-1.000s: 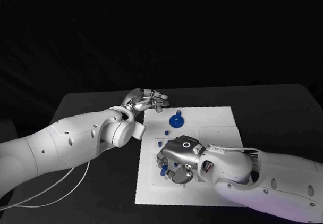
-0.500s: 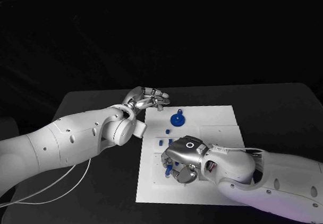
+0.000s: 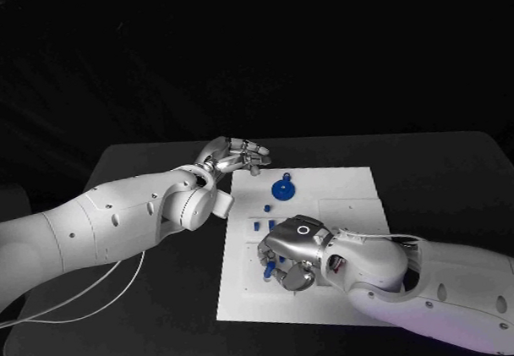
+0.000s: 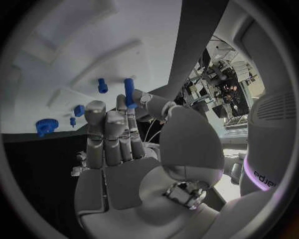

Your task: Assemble the parts on the task board

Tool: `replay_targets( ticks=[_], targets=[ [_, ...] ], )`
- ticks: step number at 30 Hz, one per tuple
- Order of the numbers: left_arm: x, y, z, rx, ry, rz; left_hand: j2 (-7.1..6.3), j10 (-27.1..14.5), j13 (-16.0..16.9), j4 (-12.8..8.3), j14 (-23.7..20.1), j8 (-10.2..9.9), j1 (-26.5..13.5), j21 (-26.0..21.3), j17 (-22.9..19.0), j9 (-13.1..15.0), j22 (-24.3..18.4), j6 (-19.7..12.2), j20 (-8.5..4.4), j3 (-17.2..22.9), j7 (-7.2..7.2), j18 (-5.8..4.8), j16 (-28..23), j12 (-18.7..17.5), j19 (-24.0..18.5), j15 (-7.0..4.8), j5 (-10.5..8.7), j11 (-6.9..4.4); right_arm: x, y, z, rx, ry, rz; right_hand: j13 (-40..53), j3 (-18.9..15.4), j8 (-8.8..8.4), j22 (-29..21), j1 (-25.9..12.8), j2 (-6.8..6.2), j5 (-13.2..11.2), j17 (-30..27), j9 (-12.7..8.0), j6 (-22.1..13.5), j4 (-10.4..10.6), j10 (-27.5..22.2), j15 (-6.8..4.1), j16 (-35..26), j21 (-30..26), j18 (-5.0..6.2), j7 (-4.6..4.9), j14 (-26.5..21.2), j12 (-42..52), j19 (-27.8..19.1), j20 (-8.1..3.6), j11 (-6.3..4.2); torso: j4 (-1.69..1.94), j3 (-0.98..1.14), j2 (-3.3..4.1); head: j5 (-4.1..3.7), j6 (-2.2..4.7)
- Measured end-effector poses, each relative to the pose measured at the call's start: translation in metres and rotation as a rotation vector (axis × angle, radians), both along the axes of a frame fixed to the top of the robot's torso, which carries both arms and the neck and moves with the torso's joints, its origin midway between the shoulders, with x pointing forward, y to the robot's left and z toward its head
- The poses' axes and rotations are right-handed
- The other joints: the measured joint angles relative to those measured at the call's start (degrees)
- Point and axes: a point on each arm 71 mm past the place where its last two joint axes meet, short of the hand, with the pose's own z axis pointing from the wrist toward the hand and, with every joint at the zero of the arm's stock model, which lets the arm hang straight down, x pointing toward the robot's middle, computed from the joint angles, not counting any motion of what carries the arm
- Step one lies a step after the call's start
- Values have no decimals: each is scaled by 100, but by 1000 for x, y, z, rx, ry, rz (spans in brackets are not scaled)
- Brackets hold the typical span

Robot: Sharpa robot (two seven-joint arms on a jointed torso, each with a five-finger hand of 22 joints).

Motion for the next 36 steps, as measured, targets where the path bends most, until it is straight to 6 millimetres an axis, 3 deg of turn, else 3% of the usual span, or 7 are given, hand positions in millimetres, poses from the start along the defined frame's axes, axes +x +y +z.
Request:
replay_targets(
  ticks=[36],
  targets=[
    [0,0,0,0,0,1,-1,0,0,0,0,0,1,-23,11,0,7,0,0,0,0,0,0,0,0,0,0,0,-5,5,-5,-41,-13,16,19,7,0,-2,-1,47,-22,-5,11,21,-24,18,0,0,0,0,-18,0,27,10,14,-19,-1,-2,1,10,-24]
  ],
)
